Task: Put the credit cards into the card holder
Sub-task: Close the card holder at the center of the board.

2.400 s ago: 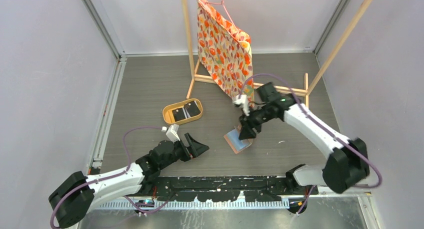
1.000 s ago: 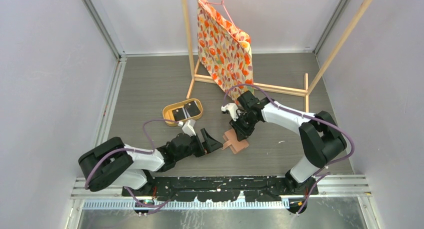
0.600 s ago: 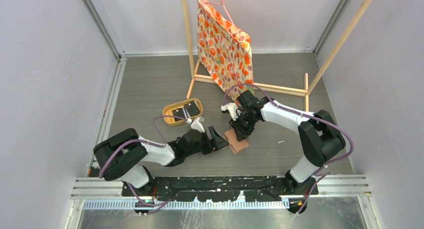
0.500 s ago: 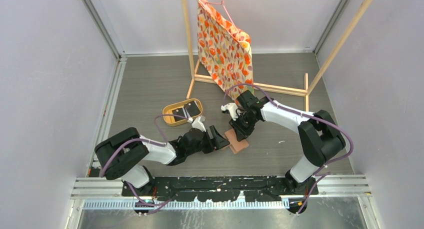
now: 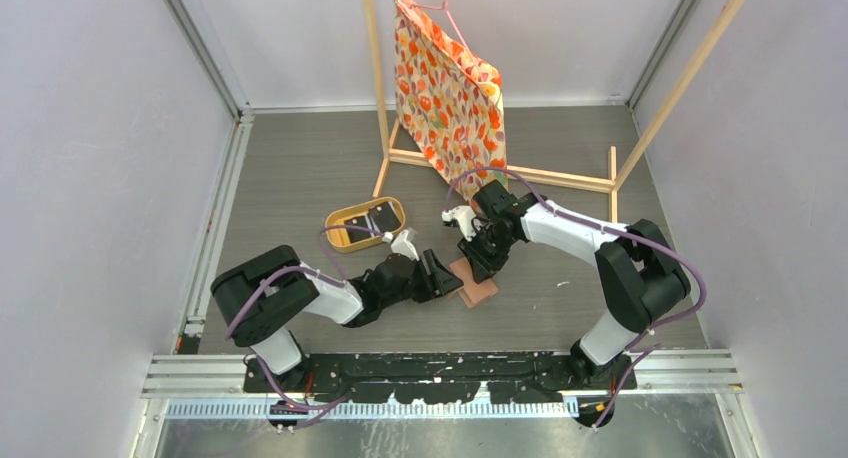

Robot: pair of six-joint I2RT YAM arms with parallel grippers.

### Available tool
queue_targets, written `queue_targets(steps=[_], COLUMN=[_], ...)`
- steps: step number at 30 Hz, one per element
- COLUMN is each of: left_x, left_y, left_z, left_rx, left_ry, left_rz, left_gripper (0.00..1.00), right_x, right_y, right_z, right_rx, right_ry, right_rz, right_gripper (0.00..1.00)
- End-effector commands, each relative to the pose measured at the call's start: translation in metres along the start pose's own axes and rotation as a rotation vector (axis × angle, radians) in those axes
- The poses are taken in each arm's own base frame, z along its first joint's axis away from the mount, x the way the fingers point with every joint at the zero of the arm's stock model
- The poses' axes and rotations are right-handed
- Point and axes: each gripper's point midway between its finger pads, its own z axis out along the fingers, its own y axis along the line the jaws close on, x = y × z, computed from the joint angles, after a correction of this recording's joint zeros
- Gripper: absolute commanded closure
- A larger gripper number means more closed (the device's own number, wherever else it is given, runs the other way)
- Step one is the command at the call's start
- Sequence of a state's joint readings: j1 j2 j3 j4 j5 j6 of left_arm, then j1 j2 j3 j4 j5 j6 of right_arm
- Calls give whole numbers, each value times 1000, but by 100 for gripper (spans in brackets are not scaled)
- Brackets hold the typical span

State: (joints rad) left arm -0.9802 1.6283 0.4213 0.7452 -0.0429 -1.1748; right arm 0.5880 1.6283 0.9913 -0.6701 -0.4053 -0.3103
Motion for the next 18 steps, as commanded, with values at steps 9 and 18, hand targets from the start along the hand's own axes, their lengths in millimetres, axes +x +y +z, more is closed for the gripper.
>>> queue_targets(steps=[9, 18], left_x=[13, 25], left_y=[21, 27], left_z=[6, 7], left_rx=[-39, -2], left_ry=[36, 75], left_rz=[17, -14], left_gripper=[73, 100], right_x=[-3, -12], right_y=[-4, -3], right_z=[3, -16], right_rx=[11, -7], right_ry=[3, -83], right_rz=[0, 28], right_gripper=[74, 70])
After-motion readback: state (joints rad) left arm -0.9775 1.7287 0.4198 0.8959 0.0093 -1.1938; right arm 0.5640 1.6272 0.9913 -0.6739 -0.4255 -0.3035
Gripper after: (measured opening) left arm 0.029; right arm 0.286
